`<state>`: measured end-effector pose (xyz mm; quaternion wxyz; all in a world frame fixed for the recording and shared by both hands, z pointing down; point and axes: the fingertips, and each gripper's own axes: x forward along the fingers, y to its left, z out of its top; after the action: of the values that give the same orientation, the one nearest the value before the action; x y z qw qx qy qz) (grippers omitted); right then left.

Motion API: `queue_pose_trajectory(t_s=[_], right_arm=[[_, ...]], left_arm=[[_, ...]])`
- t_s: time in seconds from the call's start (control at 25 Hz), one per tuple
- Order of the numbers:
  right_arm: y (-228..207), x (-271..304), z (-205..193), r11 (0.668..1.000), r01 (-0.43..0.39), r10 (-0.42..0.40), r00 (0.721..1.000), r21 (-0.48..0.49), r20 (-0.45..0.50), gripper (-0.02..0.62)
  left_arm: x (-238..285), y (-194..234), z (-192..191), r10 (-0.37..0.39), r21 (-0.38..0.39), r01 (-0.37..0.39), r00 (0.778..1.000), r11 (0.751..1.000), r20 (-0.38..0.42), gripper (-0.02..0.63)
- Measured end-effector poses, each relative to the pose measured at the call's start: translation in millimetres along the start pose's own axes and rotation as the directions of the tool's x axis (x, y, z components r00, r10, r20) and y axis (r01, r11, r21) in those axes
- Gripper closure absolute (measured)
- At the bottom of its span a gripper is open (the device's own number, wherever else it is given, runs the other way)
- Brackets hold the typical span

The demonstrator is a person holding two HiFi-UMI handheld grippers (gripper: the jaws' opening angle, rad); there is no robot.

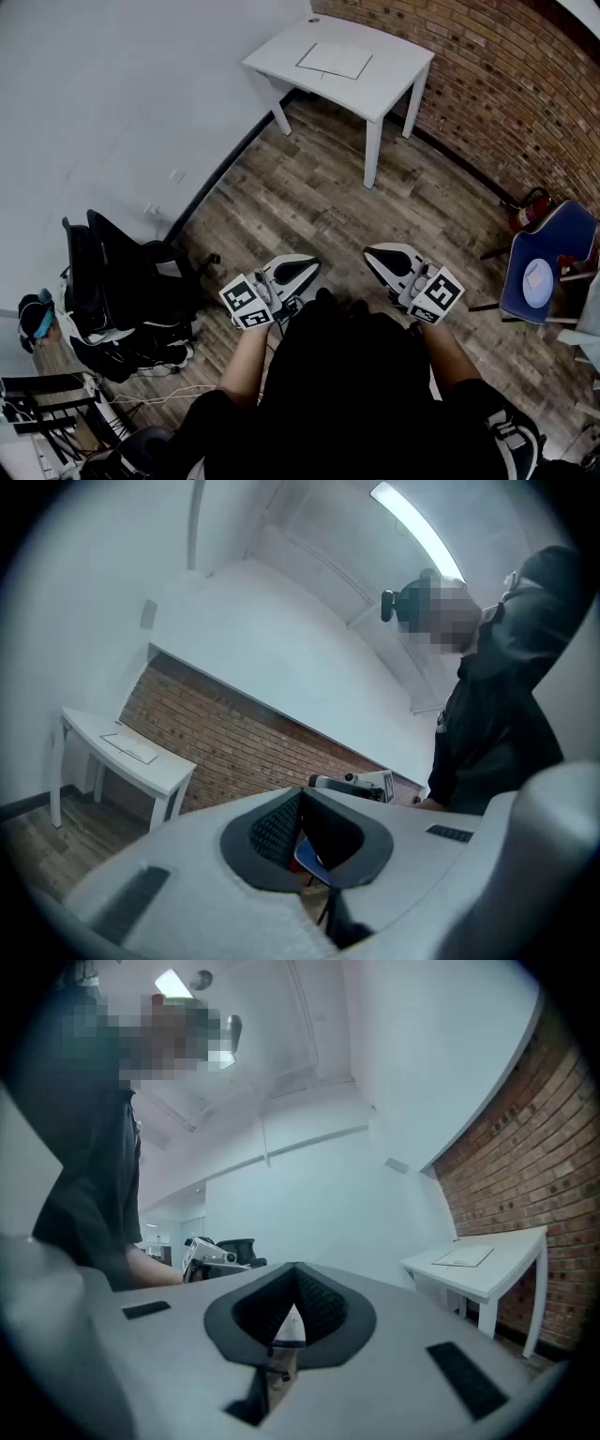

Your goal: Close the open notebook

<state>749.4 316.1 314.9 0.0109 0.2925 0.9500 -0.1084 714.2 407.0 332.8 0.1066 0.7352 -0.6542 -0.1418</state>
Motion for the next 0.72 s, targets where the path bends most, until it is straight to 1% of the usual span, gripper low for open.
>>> queue_pose_trajectory(t_s=[0.2, 0.28, 0.48, 0.64, 0.72], right_arm=[[4, 2, -8, 1.0, -0.027, 0.027, 1.0, -0.003, -0.01, 0.589], [4, 1, -9, 0.999, -0.032, 0.032, 0.999, -0.007, -0.013, 0.589], [-10, -5, -4, 1.0, -0.016, 0.016, 1.0, -0.012, -0.004, 0.589], [-12, -7, -2, 1.0, -0.012, 0.012, 1.0, -0.008, 0.004, 0.589], [-16, -5, -4, 1.0, -0.01, 0.01, 1.0, 0.01, 0.005, 0.589]], left_arm=[[15, -2, -9, -0.004, 0.011, 0.004, 1.0, 1.0, -0.001, 0.591], [20, -1, -10, -0.001, 0.015, 0.001, 1.0, 1.0, 0.01, 0.589], [27, 2, -8, 0.006, 0.025, -0.006, 1.0, 1.0, 0.012, 0.589], [23, 6, -6, 0.025, 0.009, -0.026, 0.999, 1.0, 0.021, 0.591], [23, 7, -6, 0.028, 0.004, -0.028, 0.999, 1.0, 0.019, 0.589]])
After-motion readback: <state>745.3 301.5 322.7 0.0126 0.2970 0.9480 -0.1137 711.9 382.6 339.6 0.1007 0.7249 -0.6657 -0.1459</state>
